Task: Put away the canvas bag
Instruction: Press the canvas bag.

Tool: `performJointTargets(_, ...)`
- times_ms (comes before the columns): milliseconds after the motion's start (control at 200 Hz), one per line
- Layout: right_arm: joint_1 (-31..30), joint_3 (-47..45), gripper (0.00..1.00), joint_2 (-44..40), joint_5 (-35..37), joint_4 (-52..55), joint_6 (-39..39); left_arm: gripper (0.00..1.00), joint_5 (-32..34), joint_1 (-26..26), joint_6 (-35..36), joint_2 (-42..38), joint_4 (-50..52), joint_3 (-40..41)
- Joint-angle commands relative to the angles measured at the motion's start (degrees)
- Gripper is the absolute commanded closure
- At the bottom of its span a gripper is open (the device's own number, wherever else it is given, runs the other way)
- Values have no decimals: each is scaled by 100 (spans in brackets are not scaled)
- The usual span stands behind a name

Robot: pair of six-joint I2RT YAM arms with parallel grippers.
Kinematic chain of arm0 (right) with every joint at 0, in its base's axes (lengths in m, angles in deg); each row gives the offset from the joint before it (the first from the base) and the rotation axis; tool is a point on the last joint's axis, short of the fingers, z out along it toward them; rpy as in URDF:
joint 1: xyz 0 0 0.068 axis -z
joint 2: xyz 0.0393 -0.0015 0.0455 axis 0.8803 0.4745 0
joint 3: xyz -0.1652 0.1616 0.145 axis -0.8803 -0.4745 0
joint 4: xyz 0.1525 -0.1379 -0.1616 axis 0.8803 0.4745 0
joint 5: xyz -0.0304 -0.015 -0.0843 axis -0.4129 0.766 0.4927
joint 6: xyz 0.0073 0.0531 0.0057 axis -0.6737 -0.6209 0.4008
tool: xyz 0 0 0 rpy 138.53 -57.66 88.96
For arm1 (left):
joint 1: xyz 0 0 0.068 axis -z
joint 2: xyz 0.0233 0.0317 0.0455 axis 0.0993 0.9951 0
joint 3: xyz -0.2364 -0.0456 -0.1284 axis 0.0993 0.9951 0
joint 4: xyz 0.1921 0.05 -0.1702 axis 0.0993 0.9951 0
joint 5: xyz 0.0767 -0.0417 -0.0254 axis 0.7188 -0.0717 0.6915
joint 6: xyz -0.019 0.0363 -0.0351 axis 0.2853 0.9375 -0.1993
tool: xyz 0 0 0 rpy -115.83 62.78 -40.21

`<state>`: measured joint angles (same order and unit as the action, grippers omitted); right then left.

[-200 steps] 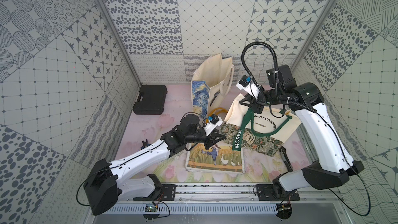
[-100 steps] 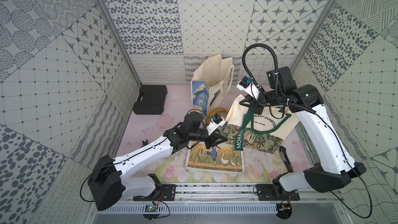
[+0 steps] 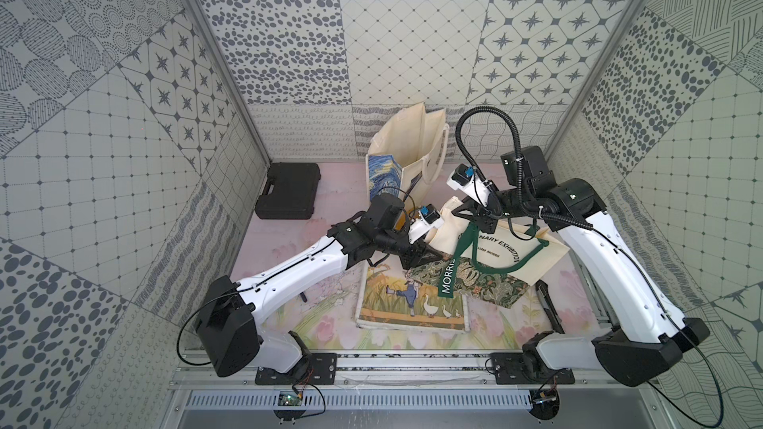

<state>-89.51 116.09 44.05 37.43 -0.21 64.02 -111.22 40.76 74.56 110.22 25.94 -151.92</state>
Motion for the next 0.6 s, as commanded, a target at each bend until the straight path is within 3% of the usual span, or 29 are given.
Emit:
performJointTargets(0,-112,-167,100,-206,-182,-461,-23,66,-493,-178,304,51,22,-303)
performJointTargets(380,-190,-435,100,-96,-885,-43,77,66,-834,-407,289,159,-122,-609)
performJointTargets(420,-187,-394,100,-14,-999,71,115,77,-1036,-450,287,150,-204,-585)
performJointTargets(450,-190,-367,100,49,-1067,131,124,100,-1233,-484,295,142,-268,-558)
performJointTargets(595,-190,-327,100,172,-1213,188,117,100,-1956,-822,56,-19,-1045,-102)
